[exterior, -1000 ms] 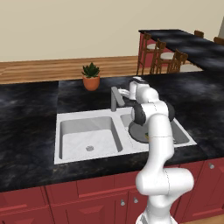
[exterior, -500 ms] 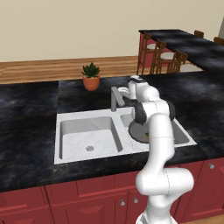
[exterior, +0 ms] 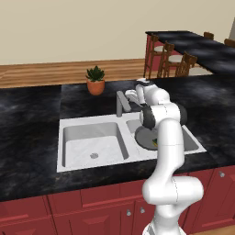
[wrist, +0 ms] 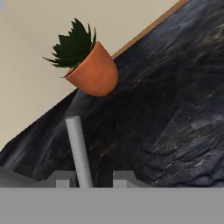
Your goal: Pick the pan and sponge and place them into the sink. Then turn on the water.
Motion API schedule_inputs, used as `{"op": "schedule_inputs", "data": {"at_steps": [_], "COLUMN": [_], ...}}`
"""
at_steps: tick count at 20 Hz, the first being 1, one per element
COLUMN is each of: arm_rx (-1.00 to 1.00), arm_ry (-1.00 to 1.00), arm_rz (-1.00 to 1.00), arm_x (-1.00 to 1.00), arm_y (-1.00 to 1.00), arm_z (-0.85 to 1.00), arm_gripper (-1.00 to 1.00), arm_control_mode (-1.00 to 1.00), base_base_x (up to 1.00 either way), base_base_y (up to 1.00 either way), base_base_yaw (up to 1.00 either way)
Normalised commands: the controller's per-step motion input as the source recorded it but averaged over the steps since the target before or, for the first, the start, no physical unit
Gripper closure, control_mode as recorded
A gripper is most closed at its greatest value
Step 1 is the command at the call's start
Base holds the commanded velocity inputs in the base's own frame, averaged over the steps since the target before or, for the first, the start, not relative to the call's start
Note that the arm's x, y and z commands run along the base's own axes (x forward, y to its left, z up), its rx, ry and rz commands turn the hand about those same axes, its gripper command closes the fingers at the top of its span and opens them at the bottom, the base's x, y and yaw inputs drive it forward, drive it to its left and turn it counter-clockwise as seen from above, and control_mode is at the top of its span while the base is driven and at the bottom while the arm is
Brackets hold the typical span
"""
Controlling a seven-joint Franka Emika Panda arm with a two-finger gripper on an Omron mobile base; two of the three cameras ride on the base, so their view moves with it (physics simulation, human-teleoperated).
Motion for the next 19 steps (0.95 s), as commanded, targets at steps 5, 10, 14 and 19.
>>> {"op": "schedule_inputs", "data": {"at_steps": [5, 10, 14, 19], "arm_rx": [0.04, 0.04, 0.06, 0.06], "arm_ry": [0.09, 0.08, -0.01, -0.02], "arm_rz": [0.0, 0.0, 0.0, 0.0], "arm_x": [-0.26, -0.27, -0.22, -0.2], "arm_y": [-0.62, -0.62, -0.45, -0.36], "arm_z": [-0.15, -0.14, 0.38, 0.56], "arm_gripper": [1.0, 1.0, 1.0, 1.0], "arm_control_mode": [-1.0, -1.0, -1.0, -1.0], "base_base_x": [0.0, 0.0, 0.0, 0.0], "base_base_y": [0.0, 0.0, 0.0, 0.0], "base_base_yaw": [0.0, 0.0, 0.0, 0.0]}}
